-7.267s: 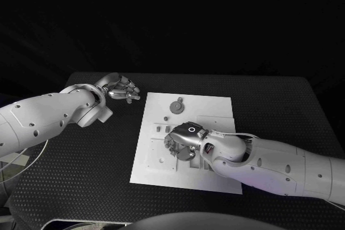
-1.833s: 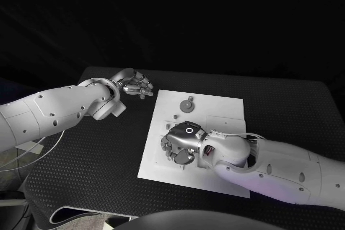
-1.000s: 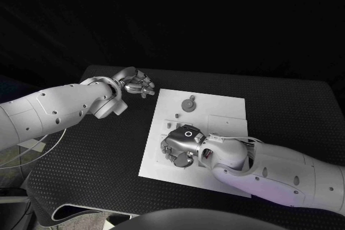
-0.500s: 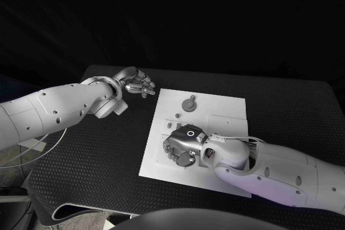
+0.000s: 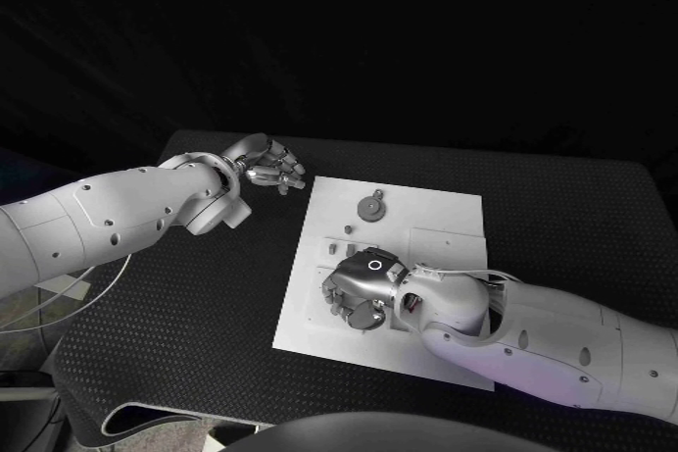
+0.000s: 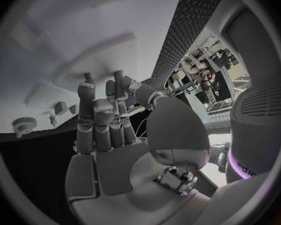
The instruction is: Assemble the parts on the task board
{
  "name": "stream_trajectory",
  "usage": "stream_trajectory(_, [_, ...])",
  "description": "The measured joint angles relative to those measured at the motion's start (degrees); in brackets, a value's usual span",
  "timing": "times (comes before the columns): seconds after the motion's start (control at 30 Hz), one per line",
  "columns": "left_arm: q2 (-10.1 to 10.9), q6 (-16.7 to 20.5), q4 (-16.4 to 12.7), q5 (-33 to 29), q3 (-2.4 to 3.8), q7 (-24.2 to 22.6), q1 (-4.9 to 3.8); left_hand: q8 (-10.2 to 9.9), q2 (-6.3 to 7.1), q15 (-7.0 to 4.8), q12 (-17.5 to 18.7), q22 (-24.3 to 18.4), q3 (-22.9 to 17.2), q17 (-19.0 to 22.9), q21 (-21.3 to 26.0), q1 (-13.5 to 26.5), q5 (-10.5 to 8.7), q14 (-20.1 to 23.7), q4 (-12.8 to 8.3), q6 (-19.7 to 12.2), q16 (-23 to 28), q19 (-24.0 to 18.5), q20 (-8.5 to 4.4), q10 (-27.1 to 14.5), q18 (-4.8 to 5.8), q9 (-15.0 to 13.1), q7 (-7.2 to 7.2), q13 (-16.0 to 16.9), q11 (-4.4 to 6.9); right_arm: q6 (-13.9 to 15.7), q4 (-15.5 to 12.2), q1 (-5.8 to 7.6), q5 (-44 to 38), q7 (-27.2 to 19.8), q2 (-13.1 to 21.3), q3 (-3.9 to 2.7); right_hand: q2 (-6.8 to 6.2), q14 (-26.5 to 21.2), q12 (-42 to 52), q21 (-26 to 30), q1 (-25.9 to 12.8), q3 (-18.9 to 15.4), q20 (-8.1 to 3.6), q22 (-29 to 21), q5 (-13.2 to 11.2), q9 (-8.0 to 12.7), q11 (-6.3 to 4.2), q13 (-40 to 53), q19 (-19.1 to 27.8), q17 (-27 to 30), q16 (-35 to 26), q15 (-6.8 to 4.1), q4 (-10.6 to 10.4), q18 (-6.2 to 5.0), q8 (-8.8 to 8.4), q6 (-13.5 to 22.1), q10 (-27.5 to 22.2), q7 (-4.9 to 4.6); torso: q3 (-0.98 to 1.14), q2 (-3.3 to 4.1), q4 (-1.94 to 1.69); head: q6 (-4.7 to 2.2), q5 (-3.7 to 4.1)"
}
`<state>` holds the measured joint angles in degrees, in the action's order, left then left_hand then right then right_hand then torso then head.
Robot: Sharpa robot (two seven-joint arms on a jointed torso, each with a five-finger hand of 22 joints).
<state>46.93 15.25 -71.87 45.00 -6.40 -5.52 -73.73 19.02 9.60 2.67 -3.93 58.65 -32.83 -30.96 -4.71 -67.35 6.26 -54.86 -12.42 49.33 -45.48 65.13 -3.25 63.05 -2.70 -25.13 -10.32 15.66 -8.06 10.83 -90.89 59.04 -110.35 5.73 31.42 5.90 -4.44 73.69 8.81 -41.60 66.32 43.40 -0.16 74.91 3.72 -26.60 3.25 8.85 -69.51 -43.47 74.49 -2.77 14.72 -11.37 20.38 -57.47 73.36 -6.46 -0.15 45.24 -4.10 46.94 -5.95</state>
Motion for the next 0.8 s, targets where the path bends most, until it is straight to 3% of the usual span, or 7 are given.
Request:
stream_trajectory(0.37, [0.1,0.0,-0.07,0.0,0.0,0.02,0.0,0.0,0.0,0.0,0.0,0.0,0.0,-0.06,0.0,0.0,0.0,0.0,0.0,0.0,0.0,-0.01,0.01,0.0,0.0,0.0,0.0,0.0,0.01,-0.29,0.49,0.03,0.06,-0.24,-0.41,0.04,-0.01,0.0,0.0,0.0,0.0,-0.07,-0.13,0.0,-0.01,0.0,0.0,0.27,0.31,0.01,0.0,0.0,0.06,0.01,0.2,0.04,0.0,-0.03,-0.02,0.0,-0.02,0.11,0.01])
stream_trajectory(0.47, [0.1,0.0,-0.08,0.0,0.0,0.02,0.0,0.0,0.0,0.0,0.0,0.0,0.0,-0.07,0.0,0.0,0.0,0.0,0.0,0.0,0.0,-0.01,0.01,0.0,0.0,0.0,0.0,0.01,0.01,-0.21,0.81,0.11,0.55,-0.38,-0.63,0.11,-1.27,-0.01,-0.62,0.0,-1.26,-0.18,-0.12,0.0,-0.01,-0.22,0.03,0.01,0.33,0.01,0.0,-0.01,-0.05,0.0,-0.09,0.64,0.39,-0.64,-0.01,0.0,-0.02,0.15,-0.03])
stream_trajectory(0.53, [0.1,0.0,-0.08,0.0,0.0,0.03,0.0,0.0,0.0,0.0,0.0,0.0,0.0,-0.11,0.0,0.0,0.0,0.0,0.0,0.0,0.0,-0.01,0.01,0.0,0.0,0.0,0.0,0.01,0.02,-0.1,1.01,0.15,1.02,-0.47,-0.72,0.2,-2.48,-0.29,-1.68,0.0,-2.47,-0.84,-0.11,0.0,0.06,-0.46,0.94,-0.34,0.33,0.01,0.0,0.26,-0.77,0.0,-1.09,1.57,-0.38,-1.54,-0.02,0.0,-0.02,0.18,-0.04])
stream_trajectory(0.63, [0.13,0.0,-0.08,0.0,0.0,0.04,0.0,0.0,0.0,0.0,0.0,0.0,0.0,-0.11,0.0,0.0,0.0,0.0,0.0,0.0,0.0,-0.01,0.01,0.0,0.0,0.0,0.0,0.01,0.02,0.01,1.14,0.12,1.7,-0.6,-0.74,0.36,-4.24,-0.17,-2.33,-0.11,-3.33,-1.42,-0.03,0.0,0.06,0.24,1.5,-0.65,0.42,0.01,0.0,0.73,-1.8,0.0,-2.13,3.62,-1.84,-2.15,-0.02,0.0,-0.03,0.23,-0.07])
stream_trajectory(0.8, [0.14,-0.01,-0.08,0.0,0.0,0.06,0.0,0.0,0.0,0.0,0.0,0.0,0.0,-0.11,0.22,0.0,0.0,0.0,0.0,0.0,0.0,-0.02,0.02,0.0,0.0,0.04,0.0,0.01,0.02,0.29,1.2,0.13,2.53,-0.76,-0.65,0.35,-5.13,-0.39,-3.05,-0.11,-4.22,-3.86,-0.09,0.0,0.06,0.57,1.97,-0.79,0.58,-0.08,0.0,1.22,-1.62,0.01,-2.93,5.46,-3.03,-2.97,-0.02,0.0,-0.01,0.31,-0.08])
